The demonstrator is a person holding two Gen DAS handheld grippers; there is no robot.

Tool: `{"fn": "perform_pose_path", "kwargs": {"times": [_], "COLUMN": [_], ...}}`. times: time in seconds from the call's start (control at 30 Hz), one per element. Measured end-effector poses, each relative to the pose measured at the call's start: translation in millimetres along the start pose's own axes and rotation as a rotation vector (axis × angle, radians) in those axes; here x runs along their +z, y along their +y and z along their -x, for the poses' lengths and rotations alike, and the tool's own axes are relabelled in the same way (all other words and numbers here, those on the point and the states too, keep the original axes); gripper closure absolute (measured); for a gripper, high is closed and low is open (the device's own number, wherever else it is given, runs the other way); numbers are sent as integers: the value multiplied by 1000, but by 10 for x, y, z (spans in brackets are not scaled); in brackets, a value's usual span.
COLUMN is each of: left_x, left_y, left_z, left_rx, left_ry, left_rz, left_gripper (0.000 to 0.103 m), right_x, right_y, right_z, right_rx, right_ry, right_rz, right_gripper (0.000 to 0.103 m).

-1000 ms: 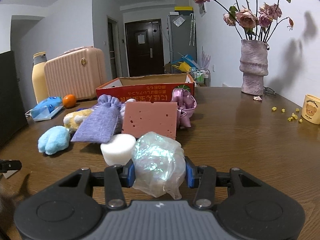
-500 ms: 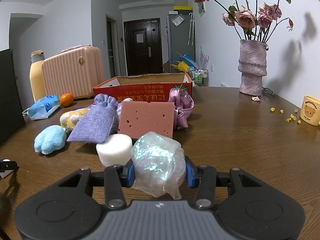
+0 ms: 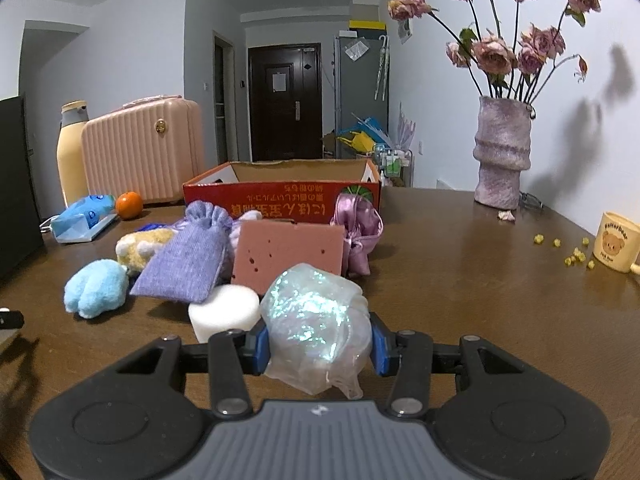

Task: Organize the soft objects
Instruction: 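Carry both items to the cardboard box while the right tool releases the bag inside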

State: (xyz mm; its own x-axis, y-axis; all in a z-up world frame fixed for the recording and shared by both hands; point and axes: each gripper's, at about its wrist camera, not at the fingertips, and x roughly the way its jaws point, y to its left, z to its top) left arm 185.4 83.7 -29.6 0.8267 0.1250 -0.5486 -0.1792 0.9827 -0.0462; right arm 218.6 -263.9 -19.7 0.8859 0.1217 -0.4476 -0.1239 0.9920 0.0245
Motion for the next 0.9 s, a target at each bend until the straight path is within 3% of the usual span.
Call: {"fn": "perform_pose_path", "kwargs": {"times": [0.43, 0.9], "left_x": [440, 1040], "left_y": [-205, -584], "left_z": [87, -155], "left_rx": [-61, -126], "left_ry": [-110, -194], "left_rz": [-6, 2], "left_gripper": [68, 68], "right_x": [346, 846], "right_y": [56, 37], "right_z": [-2, -336], "right_rx": [0, 23], "right_ry": [-62, -122], "right_rz": [29, -4], "right_gripper": [57, 57]}}
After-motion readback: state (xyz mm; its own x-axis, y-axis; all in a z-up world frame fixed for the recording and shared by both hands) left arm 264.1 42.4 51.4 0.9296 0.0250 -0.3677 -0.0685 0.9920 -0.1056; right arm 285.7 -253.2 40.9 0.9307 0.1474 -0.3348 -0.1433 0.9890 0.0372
